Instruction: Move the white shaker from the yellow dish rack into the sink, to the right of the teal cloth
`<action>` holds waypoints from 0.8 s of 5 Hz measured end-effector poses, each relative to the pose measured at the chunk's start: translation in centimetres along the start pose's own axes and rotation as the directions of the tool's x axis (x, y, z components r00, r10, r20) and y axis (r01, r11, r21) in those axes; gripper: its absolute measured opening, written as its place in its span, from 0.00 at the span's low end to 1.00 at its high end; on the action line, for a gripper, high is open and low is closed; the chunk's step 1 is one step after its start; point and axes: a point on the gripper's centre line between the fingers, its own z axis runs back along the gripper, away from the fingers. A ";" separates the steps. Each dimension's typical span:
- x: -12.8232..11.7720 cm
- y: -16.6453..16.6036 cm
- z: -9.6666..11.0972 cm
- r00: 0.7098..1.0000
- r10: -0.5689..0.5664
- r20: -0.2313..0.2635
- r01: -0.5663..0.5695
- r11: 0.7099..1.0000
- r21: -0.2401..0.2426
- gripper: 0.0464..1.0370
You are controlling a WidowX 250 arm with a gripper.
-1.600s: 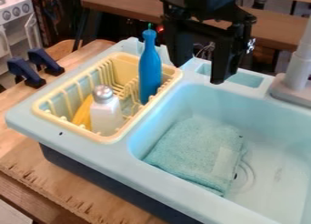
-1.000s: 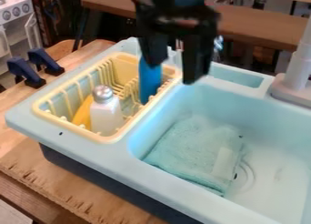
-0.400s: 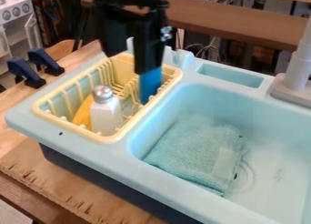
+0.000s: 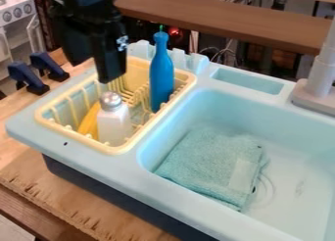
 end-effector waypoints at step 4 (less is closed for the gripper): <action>1.0 0.7 -3.5 0.997 0.058 0.046 -0.053 0.992 -0.111 0.96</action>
